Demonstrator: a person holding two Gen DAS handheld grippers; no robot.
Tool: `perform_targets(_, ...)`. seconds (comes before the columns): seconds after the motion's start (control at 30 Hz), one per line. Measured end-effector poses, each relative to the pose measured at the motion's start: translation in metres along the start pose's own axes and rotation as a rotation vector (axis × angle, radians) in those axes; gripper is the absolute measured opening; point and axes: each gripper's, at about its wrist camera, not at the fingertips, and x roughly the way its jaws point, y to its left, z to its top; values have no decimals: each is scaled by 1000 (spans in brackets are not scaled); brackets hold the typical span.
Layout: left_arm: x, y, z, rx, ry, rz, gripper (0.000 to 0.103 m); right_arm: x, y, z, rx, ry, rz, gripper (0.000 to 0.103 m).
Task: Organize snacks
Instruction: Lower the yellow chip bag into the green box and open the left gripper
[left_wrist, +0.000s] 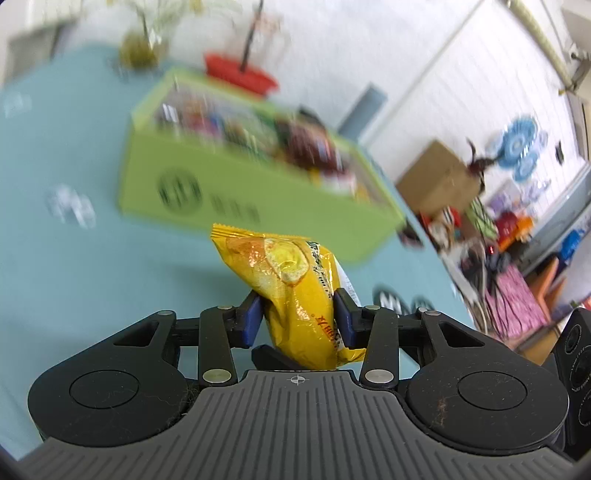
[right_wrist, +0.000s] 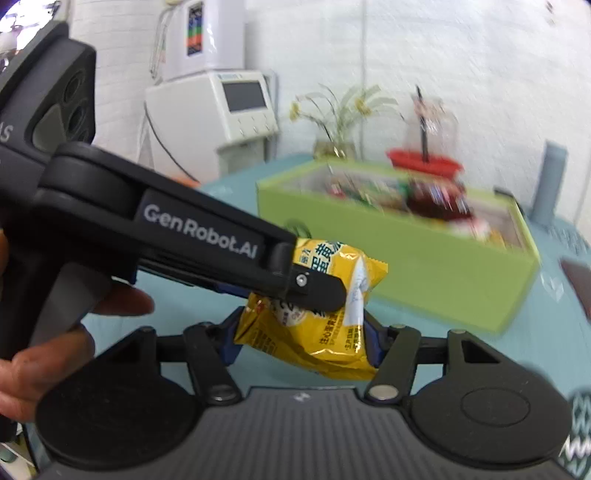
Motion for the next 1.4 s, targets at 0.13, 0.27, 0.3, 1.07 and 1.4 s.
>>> perform_targets(0.13, -10, 0, 58, 59, -104, 32, 23, 26, -7, 53, -67, -76, 4, 64)
perform_targets(0.27, 15, 5, 113, 106, -145, 71, 24, 71, -36, 104, -71, -68, 14, 65)
perform_targets(0.3, 27, 10, 125, 103, -141, 78, 25, 85, -45, 112, -60, -52, 18, 65)
perform_targets(1.07, 70, 19, 134, 175, -129, 60, 76, 106, -79, 92, -43, -16, -47, 101)
perform_targets(1.4, -3, -25, 100, 235, -188, 62, 82, 17, -77, 78, 36, -85, -118, 101)
